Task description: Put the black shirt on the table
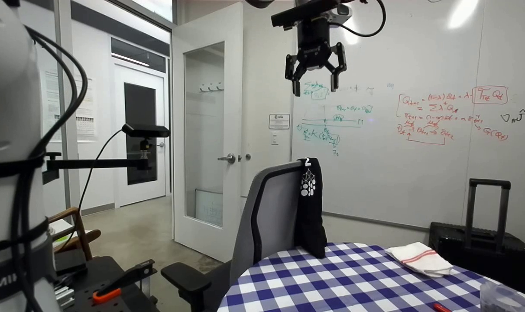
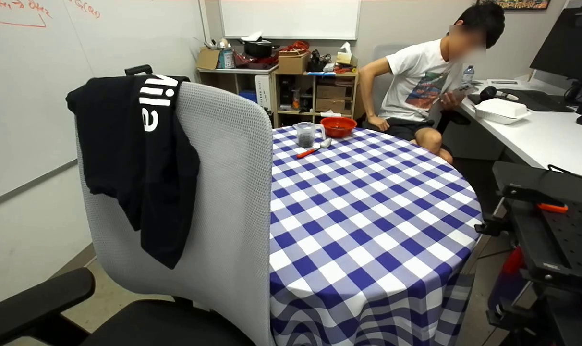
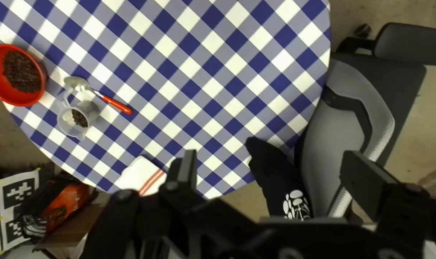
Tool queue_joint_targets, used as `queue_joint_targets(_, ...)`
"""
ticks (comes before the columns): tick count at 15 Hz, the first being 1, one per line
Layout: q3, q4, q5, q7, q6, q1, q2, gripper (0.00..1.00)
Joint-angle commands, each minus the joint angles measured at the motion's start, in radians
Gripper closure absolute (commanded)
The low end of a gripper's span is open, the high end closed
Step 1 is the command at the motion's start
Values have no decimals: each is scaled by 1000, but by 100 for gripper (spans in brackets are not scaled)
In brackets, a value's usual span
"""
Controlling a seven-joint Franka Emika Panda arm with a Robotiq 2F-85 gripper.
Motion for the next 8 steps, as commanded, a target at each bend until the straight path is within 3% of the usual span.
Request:
queue_joint_targets(1,12,23,22,-13,-4,-12,12,0)
queue_joint_targets(8,12,40,33,-21,-2,-12,19,0)
